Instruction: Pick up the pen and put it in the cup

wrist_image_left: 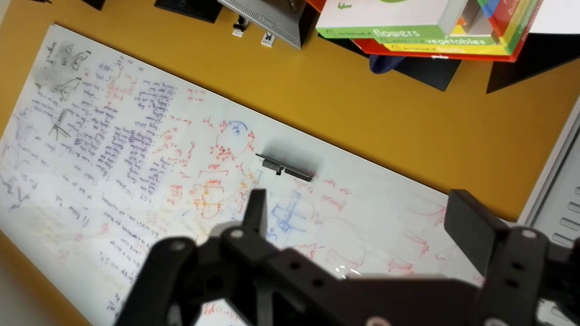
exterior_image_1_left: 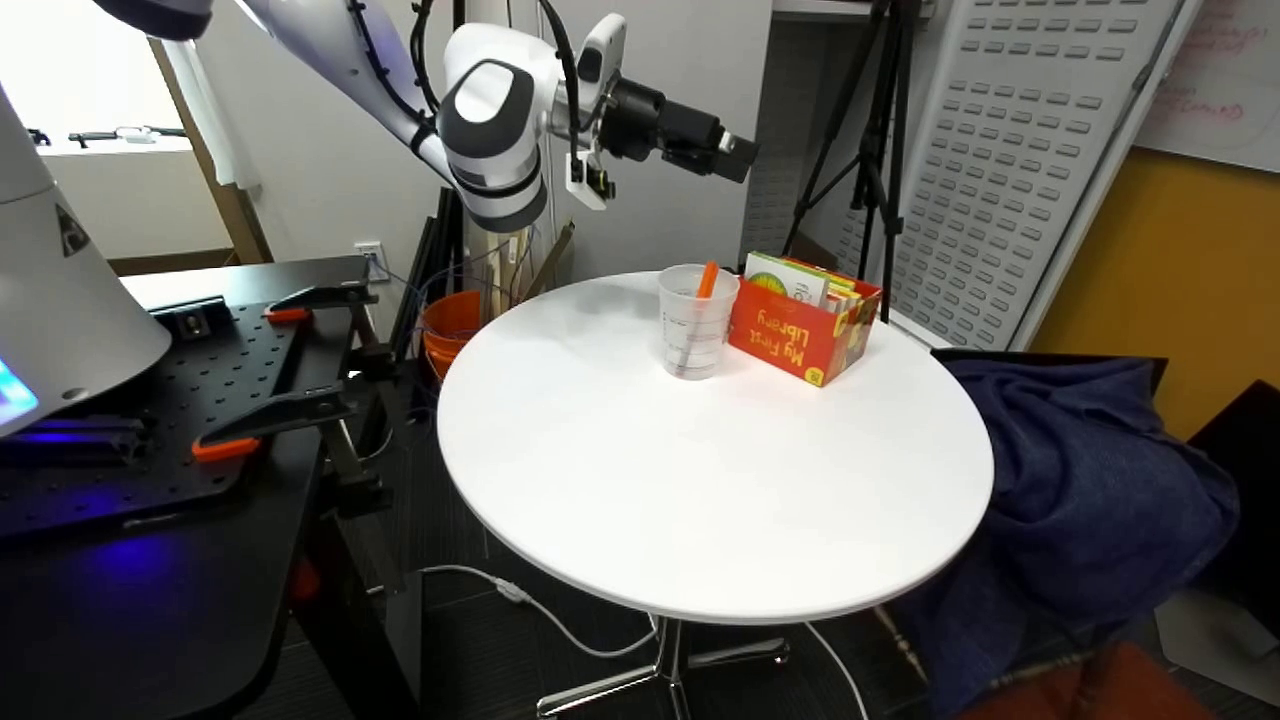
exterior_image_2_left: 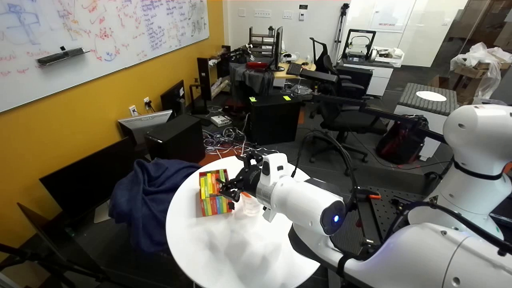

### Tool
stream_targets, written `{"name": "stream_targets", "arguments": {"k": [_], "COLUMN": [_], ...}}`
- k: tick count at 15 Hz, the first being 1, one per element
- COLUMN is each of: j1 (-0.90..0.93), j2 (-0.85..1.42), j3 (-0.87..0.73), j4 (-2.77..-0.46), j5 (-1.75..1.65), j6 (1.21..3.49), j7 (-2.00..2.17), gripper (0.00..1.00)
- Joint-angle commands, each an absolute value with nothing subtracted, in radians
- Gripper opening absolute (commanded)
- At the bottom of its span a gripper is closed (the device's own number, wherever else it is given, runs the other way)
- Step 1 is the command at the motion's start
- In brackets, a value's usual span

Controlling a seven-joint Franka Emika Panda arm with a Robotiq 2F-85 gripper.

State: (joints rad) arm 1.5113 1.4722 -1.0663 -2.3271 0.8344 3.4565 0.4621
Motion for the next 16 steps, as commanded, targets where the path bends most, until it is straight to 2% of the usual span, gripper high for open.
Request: {"name": "stream_targets", "arguments": {"k": [1,16], "j1": [1.508,1.555], "j2": [1.467,1.471], "j3": [-1.059,-1.099], "j4": [-2.318,-2.288], "j5": [0.875,0.805], "j6": [3.457,3.457], "j7": [0.420,0.564], "gripper": [1.00,1.00]}}
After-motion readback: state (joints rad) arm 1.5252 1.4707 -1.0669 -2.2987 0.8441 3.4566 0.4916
